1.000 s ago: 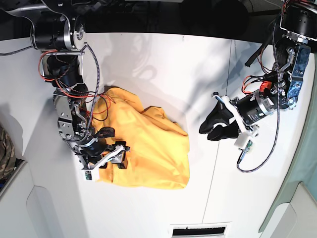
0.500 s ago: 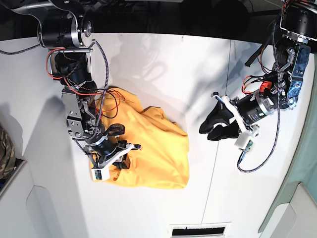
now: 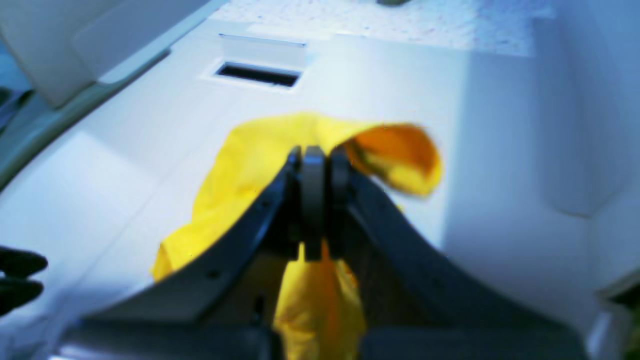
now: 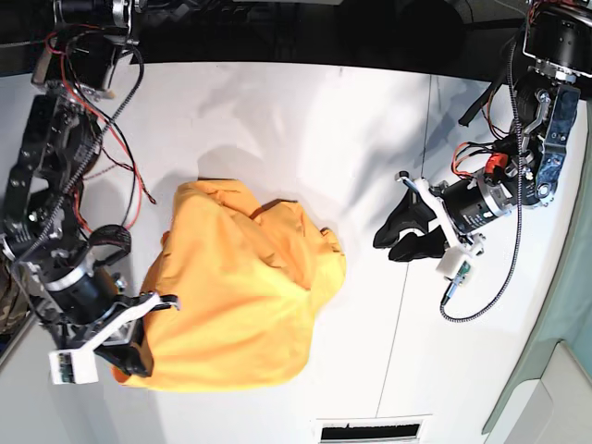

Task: Layout the t-shirt on the table in an organized manner, then fold the t-shirt properly
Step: 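Drag the shirt with the right gripper away from the left gripper, then grasp the shirt's other end with the left gripper and pull it taut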

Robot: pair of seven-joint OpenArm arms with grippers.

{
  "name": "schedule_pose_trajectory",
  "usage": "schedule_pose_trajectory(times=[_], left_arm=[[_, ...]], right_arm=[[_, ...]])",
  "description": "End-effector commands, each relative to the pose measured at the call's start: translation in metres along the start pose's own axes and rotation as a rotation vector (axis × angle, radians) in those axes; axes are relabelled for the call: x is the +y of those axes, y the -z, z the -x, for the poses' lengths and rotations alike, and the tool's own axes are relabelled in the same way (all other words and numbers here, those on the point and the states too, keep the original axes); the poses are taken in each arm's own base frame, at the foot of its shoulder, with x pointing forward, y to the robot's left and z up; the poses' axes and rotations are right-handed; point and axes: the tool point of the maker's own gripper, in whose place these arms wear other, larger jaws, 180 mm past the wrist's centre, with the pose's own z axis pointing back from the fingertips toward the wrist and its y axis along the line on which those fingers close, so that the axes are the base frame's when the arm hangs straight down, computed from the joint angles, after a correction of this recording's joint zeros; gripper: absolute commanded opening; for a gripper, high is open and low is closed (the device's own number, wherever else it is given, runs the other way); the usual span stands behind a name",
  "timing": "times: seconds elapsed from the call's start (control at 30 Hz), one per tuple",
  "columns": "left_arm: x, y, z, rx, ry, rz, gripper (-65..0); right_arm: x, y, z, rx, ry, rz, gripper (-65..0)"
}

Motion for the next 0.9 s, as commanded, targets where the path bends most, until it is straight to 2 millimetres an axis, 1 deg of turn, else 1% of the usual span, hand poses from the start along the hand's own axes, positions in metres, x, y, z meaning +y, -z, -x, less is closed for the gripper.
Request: schedule_pose_trajectory(times=[0.0,0.07,0.13,0.23,0.3,0.37,0.43,0.53,0.57,0.63,0.77,0.87], left_arm=[[0.004,-0.002,-0.021,-0.06,0.017,0.002,-39.1],[0.004,-0.001,-0.022,-0.06,0.02,0.002,-39.1],[0.004,-0.001,-0.022,-0.059,0.02,0.002,-39.1],[0.004,-0.001,-0.022,-0.06,0.02,0.002,-39.1],[0.003,0.0,-0.024,-0.063,0.019,0.006,-39.1],[0.0,0.002,-0.024,-0.061,0.024,0.015,-39.1],[-0.004,0.005,-0.025,-0.058,0.03,0.03,-38.4],[-0.014,0.013,-0.03,-0.068,0.066,0.057,-31.4],[-0.018,0.018,-0.032,-0.066,0.091,0.065,-30.5],[-0.021,0.031,-0.038,-0.062,0.122,0.046,-30.5],[-0.023,0.069,-0.044,-0.048,0.132,0.029,-30.5],[-0.025,0.101,-0.045,-0.034,0.141,0.036,-30.5]], right_arm=[[-0.012,-0.015,-0.015,-0.063,-0.014,0.039,-65.0],[-0.033,-0.044,-0.01,-0.073,-0.007,0.124,-65.0],[-0.053,-0.074,-0.001,-0.068,0.006,0.201,-65.0],[-0.077,-0.119,0.017,-0.048,0.051,0.292,-65.0],[-0.093,-0.144,0.032,-0.013,0.079,0.359,-65.0],[-0.11,-0.167,0.054,0.048,0.114,0.434,-65.0],[-0.122,-0.186,0.076,0.104,0.157,0.499,-65.0],[-0.126,-0.202,0.11,0.176,0.236,0.525,-65.0],[-0.126,-0.205,0.122,0.203,0.26,0.525,-65.0],[-0.125,-0.208,0.144,0.247,0.312,0.526,-65.0],[-0.119,-0.205,0.177,0.285,0.429,0.507,-65.0],[-0.114,-0.203,0.191,0.309,0.461,0.485,-65.0]])
